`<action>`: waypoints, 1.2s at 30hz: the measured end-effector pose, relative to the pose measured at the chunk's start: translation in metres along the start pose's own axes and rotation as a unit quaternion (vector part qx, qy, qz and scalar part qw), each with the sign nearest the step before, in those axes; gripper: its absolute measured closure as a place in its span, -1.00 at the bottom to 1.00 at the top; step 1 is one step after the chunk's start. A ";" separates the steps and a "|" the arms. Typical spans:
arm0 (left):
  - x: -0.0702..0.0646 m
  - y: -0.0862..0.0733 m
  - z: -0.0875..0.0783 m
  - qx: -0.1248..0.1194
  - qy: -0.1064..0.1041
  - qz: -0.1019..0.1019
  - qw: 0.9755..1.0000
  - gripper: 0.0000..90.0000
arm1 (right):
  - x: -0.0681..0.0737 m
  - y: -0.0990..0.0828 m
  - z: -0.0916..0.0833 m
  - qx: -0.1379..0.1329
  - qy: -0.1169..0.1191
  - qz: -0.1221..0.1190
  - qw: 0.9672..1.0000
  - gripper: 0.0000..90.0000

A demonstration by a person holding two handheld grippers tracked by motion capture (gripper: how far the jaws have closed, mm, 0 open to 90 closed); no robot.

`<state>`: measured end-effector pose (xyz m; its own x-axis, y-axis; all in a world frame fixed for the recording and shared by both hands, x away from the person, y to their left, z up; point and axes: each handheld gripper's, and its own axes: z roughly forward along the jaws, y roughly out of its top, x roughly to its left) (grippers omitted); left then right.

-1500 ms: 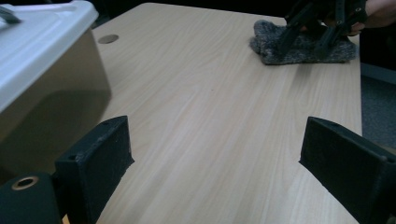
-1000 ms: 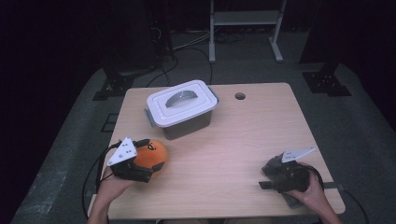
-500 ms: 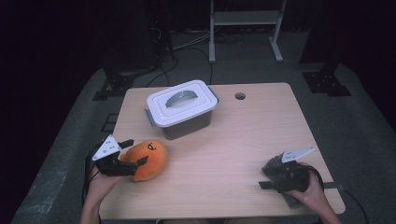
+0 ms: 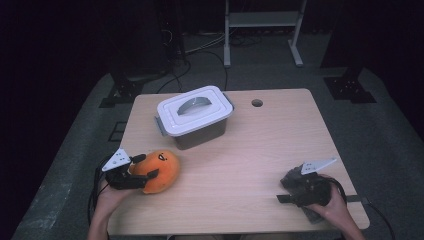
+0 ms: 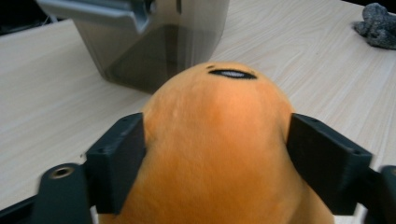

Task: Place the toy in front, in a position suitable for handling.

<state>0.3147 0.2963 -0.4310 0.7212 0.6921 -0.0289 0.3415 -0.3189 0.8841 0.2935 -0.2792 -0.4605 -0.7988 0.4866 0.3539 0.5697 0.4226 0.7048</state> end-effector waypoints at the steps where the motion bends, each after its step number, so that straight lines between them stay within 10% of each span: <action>1: 0.001 -0.002 0.001 -0.001 -0.002 -0.001 1.000 -0.50 | 0.000 0.000 0.000 0.001 0.000 0.000 1.000 -0.36; 14: 0.002 -0.006 0.002 0.018 -0.011 -0.011 1.000 0.00 | 0.001 0.000 0.003 0.008 0.000 0.000 1.000 -0.36; 20: -0.008 0.004 -0.001 0.032 -0.007 0.021 0.999 0.20 | 0.000 0.000 0.002 0.006 0.001 0.000 1.000 -0.36; 36: -0.009 0.018 -0.021 -0.010 -0.020 0.001 1.000 0.29 | -0.001 0.000 -0.004 -0.003 -0.005 0.000 1.000 -0.36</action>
<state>0.3013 0.2978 -0.4050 0.7454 0.6650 -0.0459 0.3289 -0.3070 0.8931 0.2932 -0.2827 -0.4583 -0.7971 0.4938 0.3475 0.5682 0.4186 0.7085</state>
